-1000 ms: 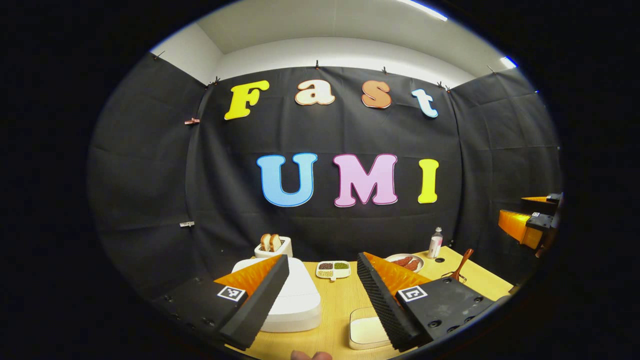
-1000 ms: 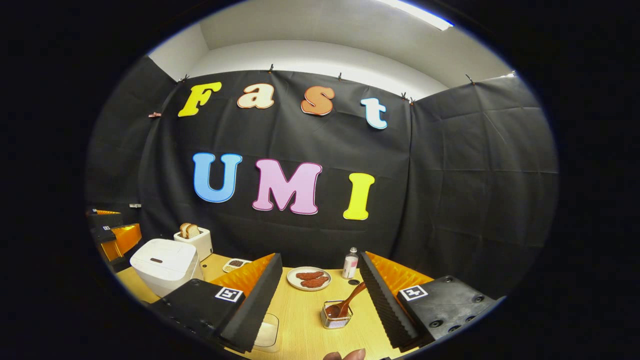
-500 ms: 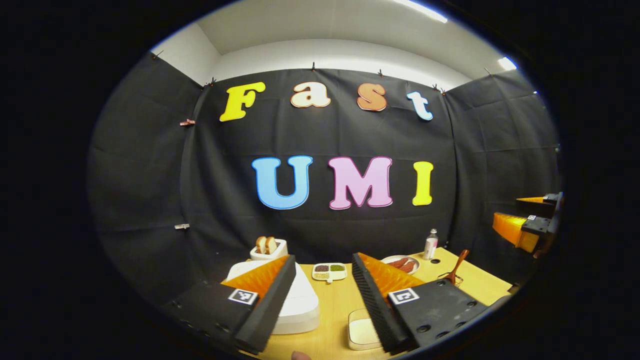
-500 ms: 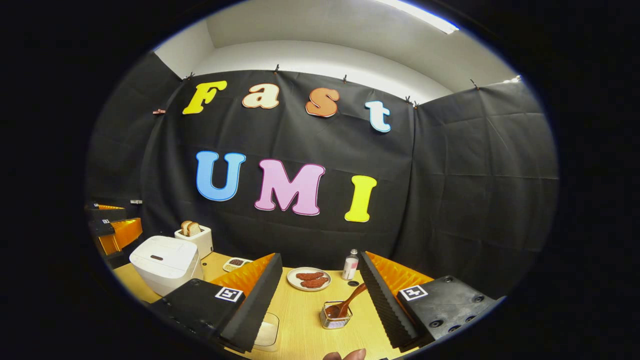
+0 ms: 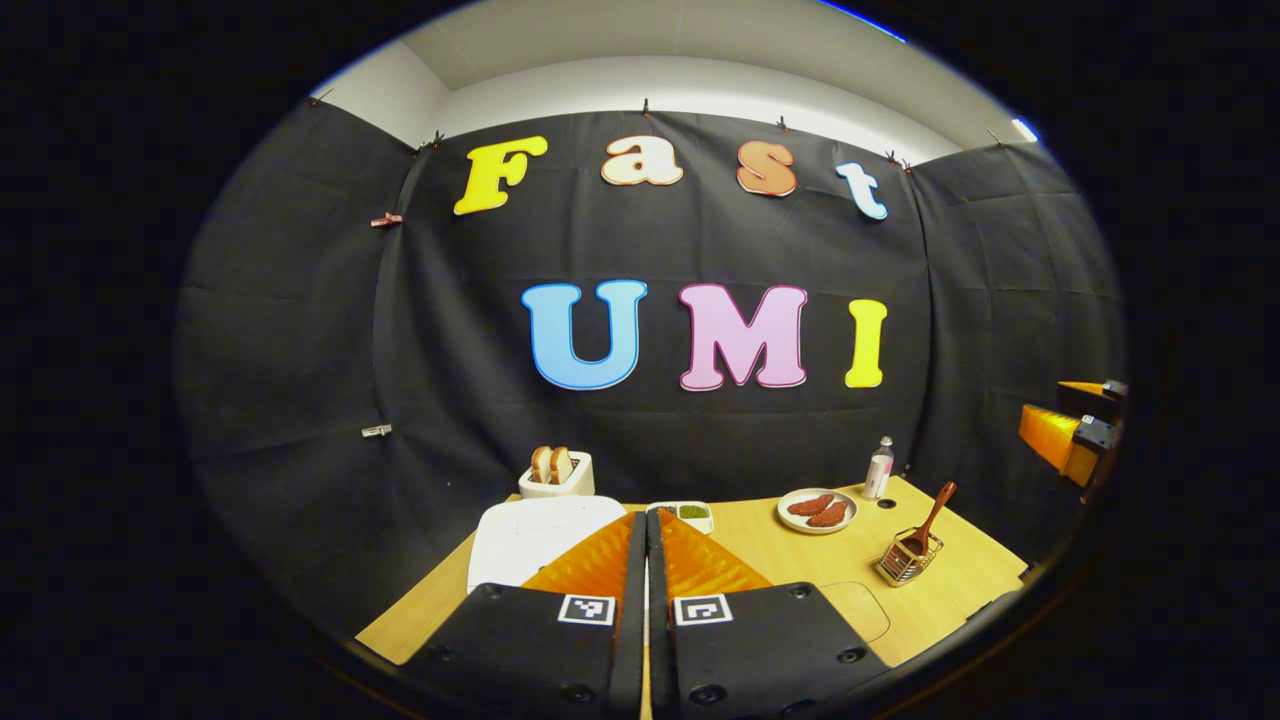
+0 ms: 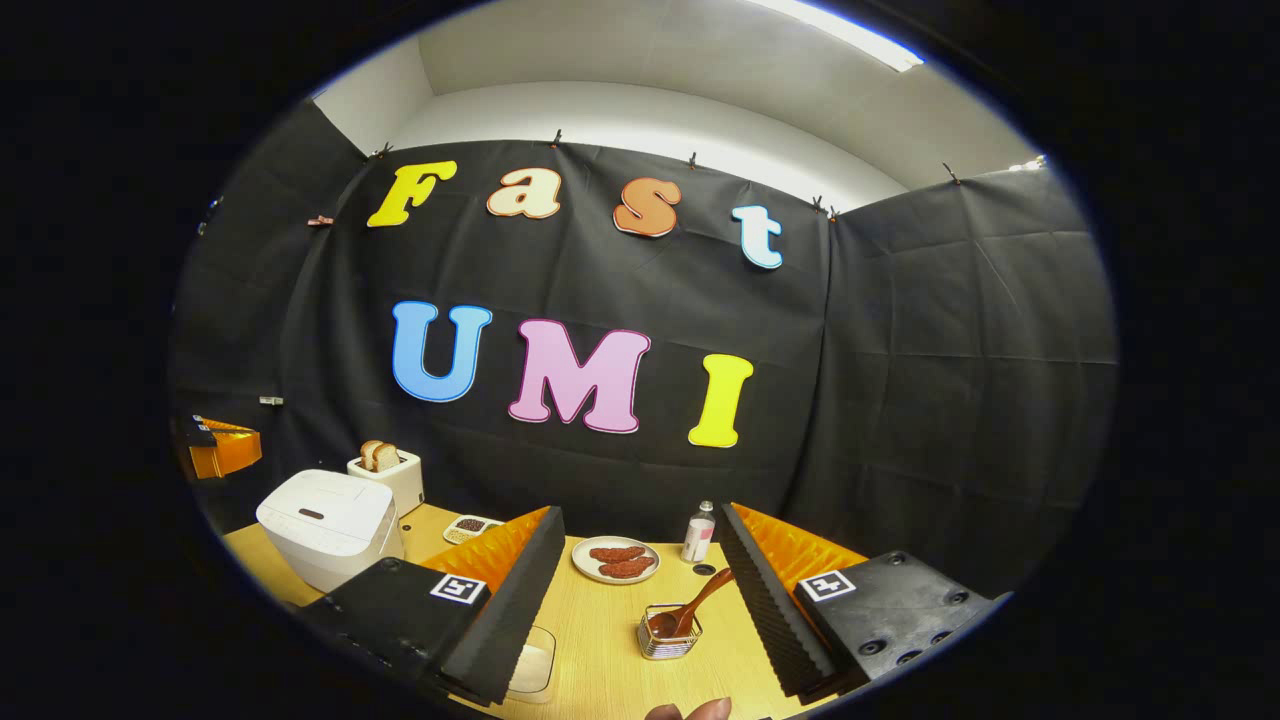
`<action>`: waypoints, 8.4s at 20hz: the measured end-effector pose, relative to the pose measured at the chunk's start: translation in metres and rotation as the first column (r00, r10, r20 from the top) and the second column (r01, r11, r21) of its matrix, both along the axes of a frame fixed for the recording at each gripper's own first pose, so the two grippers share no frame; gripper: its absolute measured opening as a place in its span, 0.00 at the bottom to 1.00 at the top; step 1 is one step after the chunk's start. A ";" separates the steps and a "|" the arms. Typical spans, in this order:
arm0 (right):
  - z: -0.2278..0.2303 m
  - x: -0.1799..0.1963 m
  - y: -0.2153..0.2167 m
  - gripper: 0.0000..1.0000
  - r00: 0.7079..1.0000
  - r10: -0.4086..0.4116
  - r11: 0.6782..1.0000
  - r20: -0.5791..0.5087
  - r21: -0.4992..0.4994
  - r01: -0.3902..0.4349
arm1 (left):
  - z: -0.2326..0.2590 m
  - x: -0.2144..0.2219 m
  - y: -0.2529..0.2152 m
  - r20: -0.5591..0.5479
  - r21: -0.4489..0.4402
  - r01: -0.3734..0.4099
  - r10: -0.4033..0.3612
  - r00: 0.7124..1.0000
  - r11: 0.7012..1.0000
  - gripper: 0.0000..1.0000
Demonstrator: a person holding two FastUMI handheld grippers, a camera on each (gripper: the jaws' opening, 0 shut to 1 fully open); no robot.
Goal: Close the left gripper, press the button to open the rice cooker; take a wooden spoon from the chopstick holder with the right hand, scoop a spoonful of rice and pour it into the rice cooker, then put the wooden spoon back into the chopstick holder.
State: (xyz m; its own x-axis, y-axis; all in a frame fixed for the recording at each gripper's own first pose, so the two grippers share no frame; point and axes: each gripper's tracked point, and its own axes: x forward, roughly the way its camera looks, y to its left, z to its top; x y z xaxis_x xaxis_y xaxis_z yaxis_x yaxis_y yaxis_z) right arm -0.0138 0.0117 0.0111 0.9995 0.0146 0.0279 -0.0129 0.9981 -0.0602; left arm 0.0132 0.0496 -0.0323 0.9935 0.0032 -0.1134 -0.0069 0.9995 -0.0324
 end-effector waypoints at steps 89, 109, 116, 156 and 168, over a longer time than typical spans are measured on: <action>-0.327 0.213 -0.093 0.50 0.858 0.257 0.937 -0.444 0.332 -0.108 | -0.089 0.007 -0.062 -0.183 -0.099 -0.127 0.108 0.977 0.987 0.96; -0.248 0.215 -0.089 0.13 0.885 0.316 0.910 -0.341 0.374 -0.181 | -0.075 -0.002 -0.059 -0.182 -0.065 -0.133 0.119 0.976 0.989 0.96; -0.144 0.163 -0.024 0.13 0.913 0.350 0.886 -0.210 0.389 -0.251 | -0.061 -0.007 -0.031 -0.162 -0.062 -0.091 0.080 0.984 0.994 0.96; -0.312 0.060 0.175 0.13 0.736 0.348 0.684 -0.581 0.694 0.224 | -0.069 -0.011 0.060 -0.136 -0.112 -0.009 -0.006 0.991 0.994 0.96; -0.229 0.068 0.115 0.13 0.841 0.383 0.333 -0.383 0.906 0.261 | -0.064 -0.024 0.055 -0.123 -0.135 -0.017 0.000 0.992 0.991 0.96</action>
State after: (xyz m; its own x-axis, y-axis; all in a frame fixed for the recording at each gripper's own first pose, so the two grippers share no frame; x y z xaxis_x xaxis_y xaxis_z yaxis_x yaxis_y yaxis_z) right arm 0.0547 0.1262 -0.2181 0.8572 0.3637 -0.3646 0.2214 0.3790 0.8985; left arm -0.0111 0.1048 -0.0964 0.9722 -0.0118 -0.2339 -0.0279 0.9858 -0.1658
